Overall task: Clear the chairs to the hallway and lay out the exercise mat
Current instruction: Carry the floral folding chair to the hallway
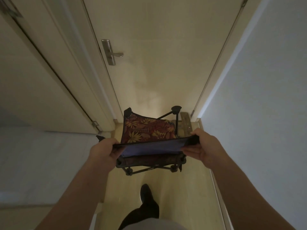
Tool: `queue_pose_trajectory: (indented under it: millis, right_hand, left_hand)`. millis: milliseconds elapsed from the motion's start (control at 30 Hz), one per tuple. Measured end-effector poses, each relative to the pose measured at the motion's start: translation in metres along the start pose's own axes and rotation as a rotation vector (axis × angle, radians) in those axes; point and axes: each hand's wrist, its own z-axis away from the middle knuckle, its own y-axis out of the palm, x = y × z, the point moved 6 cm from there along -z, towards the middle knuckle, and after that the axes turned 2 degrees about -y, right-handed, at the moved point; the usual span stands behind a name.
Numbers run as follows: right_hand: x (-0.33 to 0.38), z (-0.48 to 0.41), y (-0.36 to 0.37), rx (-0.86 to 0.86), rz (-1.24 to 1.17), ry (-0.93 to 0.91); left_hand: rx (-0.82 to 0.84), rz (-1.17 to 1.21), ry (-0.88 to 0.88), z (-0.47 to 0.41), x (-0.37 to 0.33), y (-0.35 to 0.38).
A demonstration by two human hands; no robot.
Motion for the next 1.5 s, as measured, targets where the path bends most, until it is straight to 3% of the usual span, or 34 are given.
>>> queue_pose_trajectory:
  millis: [133,233,333,433,500,833,1067,1500]
  right_hand:
    - [0.016,-0.034,0.028,-0.042,-0.020,0.038]
    - [0.026,-0.062,0.050,-0.073,-0.035,0.060]
    - [0.032,-0.088,0.065,-0.120,-0.054,0.098]
    - [0.034,-0.116,0.077,-0.159,-0.080,0.147]
    - [0.033,-0.134,0.084,-0.183,-0.097,0.175]
    - [-0.014,-0.261,0.093,-0.209,-0.174,0.306]
    - [-0.081,-0.358,0.080,-0.315,-0.169,0.330]
    - [-0.144,-0.424,0.069,-0.327,-0.125,0.399]
  left_hand:
    - [0.003,-0.019,-0.016,-0.037,-0.021,0.021]
    - [0.100,-0.032,-0.001,-0.063,-0.040,0.044]
    - [-0.005,-0.044,-0.072,-0.091,-0.048,0.054]
    - [0.096,-0.067,-0.052,-0.120,-0.056,0.076]
    - [0.062,-0.112,-0.081,-0.140,-0.052,0.083]
    - [-0.013,-0.100,-0.224,-0.246,-0.008,0.123]
    - [-0.060,-0.103,-0.283,-0.345,0.049,0.138]
    - [-0.079,-0.098,-0.345,-0.423,0.119,0.135]
